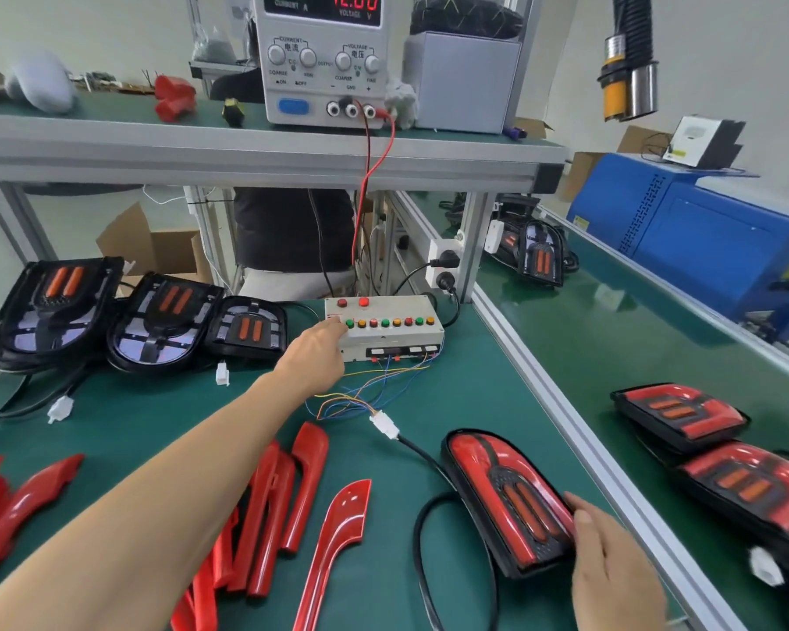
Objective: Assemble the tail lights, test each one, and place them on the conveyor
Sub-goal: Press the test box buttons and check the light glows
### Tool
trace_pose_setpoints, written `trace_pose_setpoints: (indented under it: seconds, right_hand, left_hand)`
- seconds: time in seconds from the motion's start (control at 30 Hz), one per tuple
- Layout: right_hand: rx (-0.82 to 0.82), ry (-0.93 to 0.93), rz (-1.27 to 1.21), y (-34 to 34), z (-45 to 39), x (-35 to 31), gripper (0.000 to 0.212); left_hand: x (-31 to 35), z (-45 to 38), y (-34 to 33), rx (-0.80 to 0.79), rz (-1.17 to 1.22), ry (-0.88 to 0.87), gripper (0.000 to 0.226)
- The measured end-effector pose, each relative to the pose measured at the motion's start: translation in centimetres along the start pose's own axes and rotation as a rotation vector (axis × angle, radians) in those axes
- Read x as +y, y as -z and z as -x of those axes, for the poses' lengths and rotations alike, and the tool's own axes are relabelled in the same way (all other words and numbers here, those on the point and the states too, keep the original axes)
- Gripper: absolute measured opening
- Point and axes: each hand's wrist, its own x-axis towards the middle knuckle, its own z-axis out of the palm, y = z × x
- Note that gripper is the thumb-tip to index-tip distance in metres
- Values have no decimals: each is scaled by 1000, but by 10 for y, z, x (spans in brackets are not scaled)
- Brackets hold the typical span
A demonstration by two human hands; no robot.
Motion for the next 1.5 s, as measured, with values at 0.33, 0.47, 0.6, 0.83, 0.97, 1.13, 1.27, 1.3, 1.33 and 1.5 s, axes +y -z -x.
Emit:
trace_pose_setpoints:
  seconds: [0.33, 0.47, 0.6, 0.83, 0.97, 1.13, 1.27, 1.3, 1.33, 1.5]
  right_hand:
    - [-189, 281, -29, -2, 28, -6, 55]
    - [-217, 305, -15, -2, 30, 1, 67]
    - [-245, 278, -5, -2, 28, 2, 72]
    - [-215, 296, 52, -5, 22, 8, 73]
    - [-193, 322, 43, -4, 24, 3, 72]
    - [-172, 347, -11, -5, 29, -5, 70]
    - [-177, 367, -7, -6, 28, -6, 71]
    - [-187, 364, 1, -6, 28, -5, 73]
    - [-195, 358, 8, -6, 27, -3, 75]
    - [-205, 354, 22, -7, 24, 2, 75]
  left_hand:
    - [1, 0, -2, 15, -57, -17, 44]
    - [0, 1, -3, 26, -55, -21, 48]
    - [1, 1, -2, 1, -96, -3, 46]
    - [5, 1, 2, -65, -188, -31, 36]
    - [7, 2, 4, -63, -203, -31, 35]
    - [8, 0, 4, -23, -164, -23, 35]
    - [11, 1, 4, -14, -178, -49, 43]
    - [12, 1, 4, -20, -184, -42, 41]
    - [12, 1, 5, -28, -190, -34, 38]
    - [8, -2, 7, -83, -225, -28, 40]
